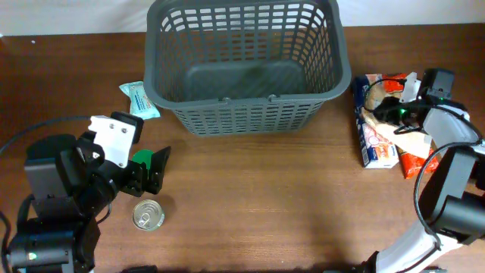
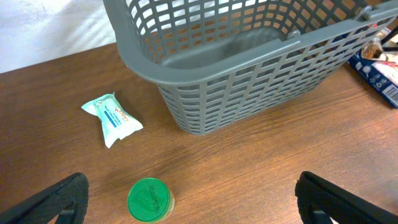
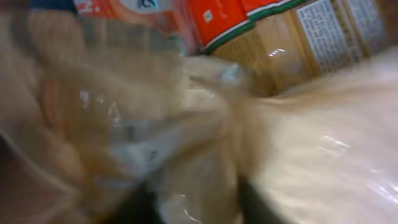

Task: Pack container
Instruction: 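Grasp the beige paper bag from the right pile with the right gripper, then carry the beige bag over the basket and release it inside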

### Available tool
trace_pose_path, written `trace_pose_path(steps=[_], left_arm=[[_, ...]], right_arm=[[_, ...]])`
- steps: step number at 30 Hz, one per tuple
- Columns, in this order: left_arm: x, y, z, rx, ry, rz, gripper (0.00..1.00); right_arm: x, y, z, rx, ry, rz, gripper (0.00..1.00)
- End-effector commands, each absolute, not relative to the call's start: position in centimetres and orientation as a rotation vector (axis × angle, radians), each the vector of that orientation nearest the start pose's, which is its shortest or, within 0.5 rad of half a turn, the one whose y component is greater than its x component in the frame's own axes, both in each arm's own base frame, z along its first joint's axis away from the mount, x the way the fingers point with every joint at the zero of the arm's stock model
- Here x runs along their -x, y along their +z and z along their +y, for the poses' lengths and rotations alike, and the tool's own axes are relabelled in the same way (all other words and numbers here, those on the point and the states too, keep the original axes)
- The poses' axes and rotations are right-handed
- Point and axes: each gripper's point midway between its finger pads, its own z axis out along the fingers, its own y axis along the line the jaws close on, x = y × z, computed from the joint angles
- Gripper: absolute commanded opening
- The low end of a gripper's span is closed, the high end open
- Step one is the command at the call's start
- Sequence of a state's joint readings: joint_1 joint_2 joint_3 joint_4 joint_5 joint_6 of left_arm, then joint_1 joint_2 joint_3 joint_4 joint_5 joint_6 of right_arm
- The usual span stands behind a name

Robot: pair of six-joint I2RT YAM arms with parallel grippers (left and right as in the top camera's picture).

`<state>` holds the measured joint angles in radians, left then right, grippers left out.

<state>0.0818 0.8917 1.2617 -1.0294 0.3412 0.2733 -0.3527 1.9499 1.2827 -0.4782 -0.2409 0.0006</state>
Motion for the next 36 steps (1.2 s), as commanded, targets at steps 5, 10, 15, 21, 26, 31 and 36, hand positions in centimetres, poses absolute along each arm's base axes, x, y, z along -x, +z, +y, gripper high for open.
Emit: trace_pose_path(steps=[5,10,15,21,26,31,36], left_arm=[[-25.0,32.0,-3.8,-0.406,-0.186,2.149,0.99],[-25.0,31.9,-3.8,-0.406,-0.186,2.149,0.99],[-25.0,32.0,-3.8,-0.406,-0.186,2.149,0.99],[-25.0,31.9,-3.8,-0.405,-0.186,2.149,0.99],[-25.0,31.9,-3.8,-0.405,-0.186,2.149,0.99],[-25.0,31.9,-3.8,-0.405,-0.186,2.149,0.99],[-25.0,32.0,-3.8,-0.405,-0.186,2.149,0.99]], right_arm=[[-39.6,-3.0,-10.8,-0.483,0.245,2.83,0.04],[-40.0,-1.7,-10.4,-0.498,0.298,2.836,0.04],[-42.2,3.1,-10.3,-0.488,0.358,2.793,0.04],[-44.5,10.4,-11.1,-0.473,0.339,2.731,0.04],[-45.5,16.5,-11.5,-0.458,0.321,2.681,0.04],[-46.4,24.3,-11.7,-0.452,0.303,2.561,0.04],[-46.6,31.4,-10.9,-0.403,0.281,2.421,0.04]])
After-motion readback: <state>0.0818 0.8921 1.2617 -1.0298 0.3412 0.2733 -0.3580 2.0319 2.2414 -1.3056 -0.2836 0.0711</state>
